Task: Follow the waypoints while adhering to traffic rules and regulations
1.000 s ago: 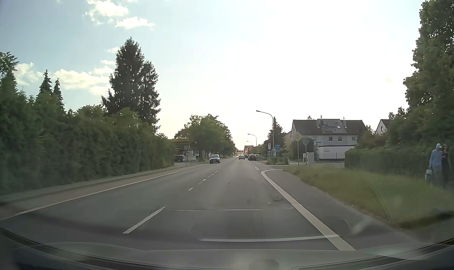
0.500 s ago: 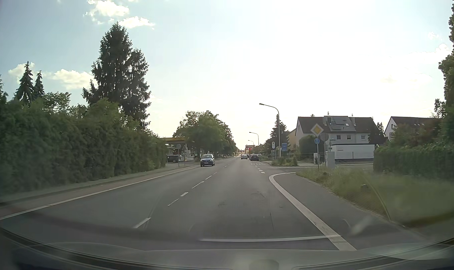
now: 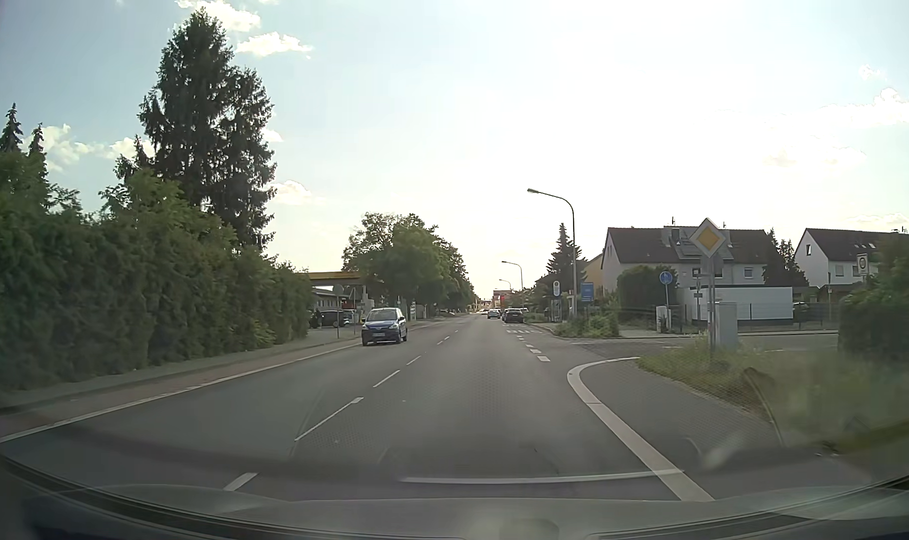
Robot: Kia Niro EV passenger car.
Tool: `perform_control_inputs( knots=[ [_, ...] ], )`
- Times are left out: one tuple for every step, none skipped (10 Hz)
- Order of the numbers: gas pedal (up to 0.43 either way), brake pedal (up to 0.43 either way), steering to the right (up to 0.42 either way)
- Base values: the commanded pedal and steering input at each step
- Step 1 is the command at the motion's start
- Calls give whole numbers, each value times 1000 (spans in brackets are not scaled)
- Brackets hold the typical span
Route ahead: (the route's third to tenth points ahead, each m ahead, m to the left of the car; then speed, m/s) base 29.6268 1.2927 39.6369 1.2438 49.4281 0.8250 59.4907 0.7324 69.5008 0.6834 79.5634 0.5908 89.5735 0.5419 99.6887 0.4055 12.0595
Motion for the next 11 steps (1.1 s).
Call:
perform_control_inputs(
  knots=[
    [0, 30, -2],
    [0, 30, -2],
    [0, 30, -2],
    [0, 30, -2],
    [0, 30, -2],
    [0, 30, -2],
    [0, 30, -2],
    [0, 30, -2],
    [0, 30, -2],
    [0, 30, -2],
    [0, 30, -2]
  ],
)
